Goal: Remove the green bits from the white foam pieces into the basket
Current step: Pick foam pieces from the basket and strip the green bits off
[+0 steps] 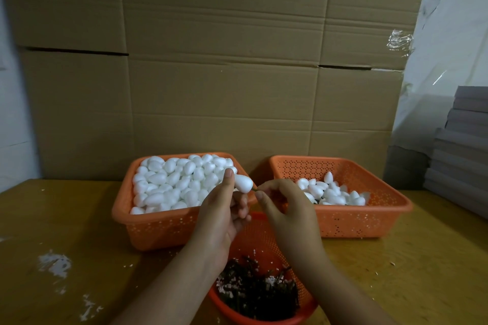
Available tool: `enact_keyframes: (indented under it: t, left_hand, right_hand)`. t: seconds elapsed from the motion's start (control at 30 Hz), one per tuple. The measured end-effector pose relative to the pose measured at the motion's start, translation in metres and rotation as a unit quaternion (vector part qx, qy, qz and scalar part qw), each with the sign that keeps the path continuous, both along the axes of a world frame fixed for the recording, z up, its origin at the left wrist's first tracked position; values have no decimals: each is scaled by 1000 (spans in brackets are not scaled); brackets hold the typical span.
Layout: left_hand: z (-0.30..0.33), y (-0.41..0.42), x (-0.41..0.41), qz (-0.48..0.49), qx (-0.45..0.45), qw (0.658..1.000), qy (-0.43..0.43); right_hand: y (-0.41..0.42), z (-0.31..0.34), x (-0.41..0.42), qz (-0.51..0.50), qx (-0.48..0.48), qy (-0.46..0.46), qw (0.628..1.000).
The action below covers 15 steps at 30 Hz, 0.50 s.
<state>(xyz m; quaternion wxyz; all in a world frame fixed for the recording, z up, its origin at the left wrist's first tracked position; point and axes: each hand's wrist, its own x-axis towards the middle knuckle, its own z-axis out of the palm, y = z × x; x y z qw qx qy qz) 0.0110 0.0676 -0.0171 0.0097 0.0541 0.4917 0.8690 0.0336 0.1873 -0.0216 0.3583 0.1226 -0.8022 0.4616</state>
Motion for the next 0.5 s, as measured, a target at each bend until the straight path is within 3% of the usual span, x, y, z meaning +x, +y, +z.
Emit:
enact_keyframes:
  t: [0.13, 0.27, 0.4, 0.5]
  left_hand:
    - [0, -2, 0, -19, -9, 1000, -5]
    - [-2, 0, -3, -25, -47, 998, -22]
    - [-5, 4, -1, -15, -92, 995, 20]
    - [-4, 2, 4, -8, -107, 992, 73]
  right_hand:
    - [1, 6, 1, 59, -152, -94, 982]
    - [-1, 10, 1, 202, -344, -193, 896]
    - [-7, 12, 0, 304, -422, -225, 824]
    - [-6, 10, -3, 309, -449, -249, 800]
